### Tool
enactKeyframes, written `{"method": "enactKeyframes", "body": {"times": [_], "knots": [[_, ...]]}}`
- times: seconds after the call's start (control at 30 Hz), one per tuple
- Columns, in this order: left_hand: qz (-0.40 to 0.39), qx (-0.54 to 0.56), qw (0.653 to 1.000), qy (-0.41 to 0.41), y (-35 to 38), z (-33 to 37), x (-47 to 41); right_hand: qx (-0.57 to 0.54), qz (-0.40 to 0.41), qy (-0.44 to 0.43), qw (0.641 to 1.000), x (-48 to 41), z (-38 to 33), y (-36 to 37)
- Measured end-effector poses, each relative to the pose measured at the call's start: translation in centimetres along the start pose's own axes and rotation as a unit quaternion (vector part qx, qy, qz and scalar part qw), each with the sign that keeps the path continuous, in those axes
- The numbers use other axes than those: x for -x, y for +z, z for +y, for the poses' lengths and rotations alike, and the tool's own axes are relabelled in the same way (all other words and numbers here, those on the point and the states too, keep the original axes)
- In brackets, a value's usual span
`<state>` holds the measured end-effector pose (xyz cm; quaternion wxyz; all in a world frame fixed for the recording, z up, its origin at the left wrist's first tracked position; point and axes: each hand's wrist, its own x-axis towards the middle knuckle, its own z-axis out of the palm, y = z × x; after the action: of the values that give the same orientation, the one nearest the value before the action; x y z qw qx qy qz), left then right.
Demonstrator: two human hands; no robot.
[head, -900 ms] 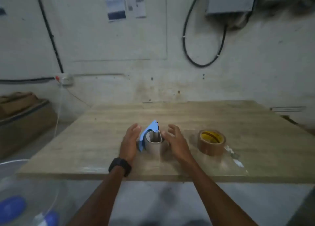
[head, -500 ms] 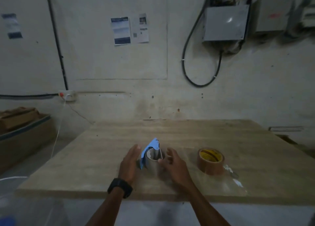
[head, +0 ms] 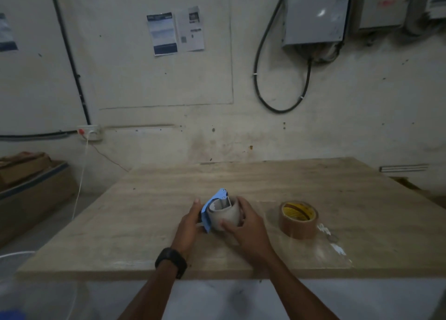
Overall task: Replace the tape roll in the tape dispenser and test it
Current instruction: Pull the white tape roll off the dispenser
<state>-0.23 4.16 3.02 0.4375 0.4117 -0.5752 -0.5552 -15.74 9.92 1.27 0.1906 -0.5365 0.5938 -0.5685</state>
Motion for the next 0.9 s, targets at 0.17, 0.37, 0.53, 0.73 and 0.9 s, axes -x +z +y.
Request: {"method": "enactKeyframes", "body": {"times": [0.17, 0.37, 0.53, 0.73, 0.9], "knots": [[-0.009, 0.192, 0.979, -0.071, 2.4, 1.2, -0.5, -0.068, 0.04, -0.032, 0.996, -1.0, -0.3, -1.2], [-0.034, 0.275, 0.95, -0.144, 3.6, 1.2, -2.5, -0.065, 0.004, -0.066, 0.996, -2.8, -0.9, -1.3], [-0.069, 0.368, 0.914, -0.156, 3.9, 0.5, -4.5, -0.103, 0.01, -0.047, 0.994, -2.8, -0.5, 0.3], [-0.058, 0.352, 0.919, -0.165, 4.7, -1.2, -5.5, -0.101, 0.02, -0.039, 0.994, -2.6, -0.1, 0.8], [-0.007, 0.304, 0.938, -0.168, 6.6, -0.2, -5.5, -0.16, 0.027, 0.004, 0.987, -3.4, 0.2, 1.0]]}}
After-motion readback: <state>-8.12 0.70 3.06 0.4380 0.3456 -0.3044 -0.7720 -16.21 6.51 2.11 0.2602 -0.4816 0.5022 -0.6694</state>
